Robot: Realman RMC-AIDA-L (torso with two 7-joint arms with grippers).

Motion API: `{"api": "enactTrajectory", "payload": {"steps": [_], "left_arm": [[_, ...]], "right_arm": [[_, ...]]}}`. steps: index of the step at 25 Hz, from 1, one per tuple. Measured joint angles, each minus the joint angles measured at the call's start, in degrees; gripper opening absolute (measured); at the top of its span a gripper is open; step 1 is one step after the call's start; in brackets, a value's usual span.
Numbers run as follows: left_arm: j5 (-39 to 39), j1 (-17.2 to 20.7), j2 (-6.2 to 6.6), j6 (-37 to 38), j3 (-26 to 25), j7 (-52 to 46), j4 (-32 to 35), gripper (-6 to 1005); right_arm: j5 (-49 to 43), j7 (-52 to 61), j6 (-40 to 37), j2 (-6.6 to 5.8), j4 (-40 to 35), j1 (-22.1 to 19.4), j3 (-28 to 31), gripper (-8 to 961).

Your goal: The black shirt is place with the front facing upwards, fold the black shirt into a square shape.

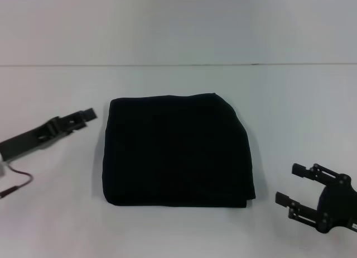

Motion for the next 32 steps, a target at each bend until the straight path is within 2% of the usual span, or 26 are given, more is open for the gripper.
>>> {"api": "enactTrajectory", "payload": {"steps": [5, 10, 13, 15, 20, 23, 32], "left_arm": [[0.8, 2.5, -0.27, 6.8, -0.8, 15.7, 4.9, 528], [0.3, 6.9, -2.27, 16.9, -1.9, 42.8, 6.4, 699], [0.7, 9.4, -3.23, 21.6, -2.4, 52.3, 6.6, 795], [2.7, 10.6, -3.45, 24.7, -2.3, 53.4, 6.9, 859], [8.6, 11.6, -3.7, 23.7, -2.3, 53.0, 7.4, 963], [11.7, 11.3, -3.84, 21.3, -2.4, 52.8, 6.5, 963], [11.6, 11.1, -4.09, 18.7, -2.5, 52.4, 6.0, 963]], "right_arm": [[0.6, -0.3, 1.4, 0.0, 1.8, 1.2, -0.1, 767], [0.4, -0.3, 1.9, 0.11, 2.7, 2.5, -0.5, 767], [0.2, -0.4, 2.4, 0.18, 3.5, 2.9, -0.7, 767], [0.1, -0.7, 2.7, 0.2, 4.1, 2.8, -1.0, 767], [0.0, -4.4, 5.2, 0.23, 6.3, 2.2, -2.1, 768], [0.0, -4.9, 7.4, 0.23, 6.9, 2.0, -2.1, 768], [0.3, -5.6, 7.7, 0.07, 6.8, 1.4, -1.6, 768]]}}
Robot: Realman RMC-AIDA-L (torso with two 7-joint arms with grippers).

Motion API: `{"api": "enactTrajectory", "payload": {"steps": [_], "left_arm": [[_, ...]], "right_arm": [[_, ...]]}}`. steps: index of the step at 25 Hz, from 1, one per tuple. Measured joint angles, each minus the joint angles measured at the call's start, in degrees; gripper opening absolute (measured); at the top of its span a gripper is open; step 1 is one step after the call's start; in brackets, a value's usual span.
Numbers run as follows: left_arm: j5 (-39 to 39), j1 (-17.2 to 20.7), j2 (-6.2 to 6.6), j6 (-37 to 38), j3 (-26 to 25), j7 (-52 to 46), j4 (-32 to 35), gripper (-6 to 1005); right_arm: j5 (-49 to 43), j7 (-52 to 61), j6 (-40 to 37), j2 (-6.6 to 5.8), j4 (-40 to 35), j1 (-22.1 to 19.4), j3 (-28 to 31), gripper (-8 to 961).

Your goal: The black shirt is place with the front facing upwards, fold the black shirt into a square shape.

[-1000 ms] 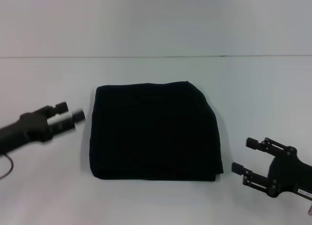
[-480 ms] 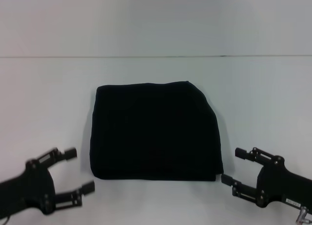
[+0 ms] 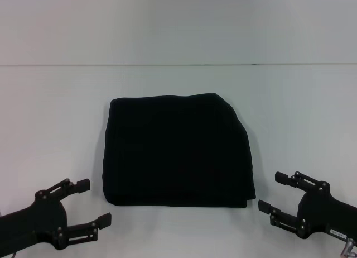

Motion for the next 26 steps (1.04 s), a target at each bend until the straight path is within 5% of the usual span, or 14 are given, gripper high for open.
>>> {"api": "enactTrajectory", "payload": {"steps": [26], "left_arm": [[-0.1, -0.6, -0.14, 0.4, -0.1, -0.5, -0.2, 963]], "right_arm": [[0.1, 0.2, -0.4, 0.02, 0.3, -0.1, 0.1, 768]]}}
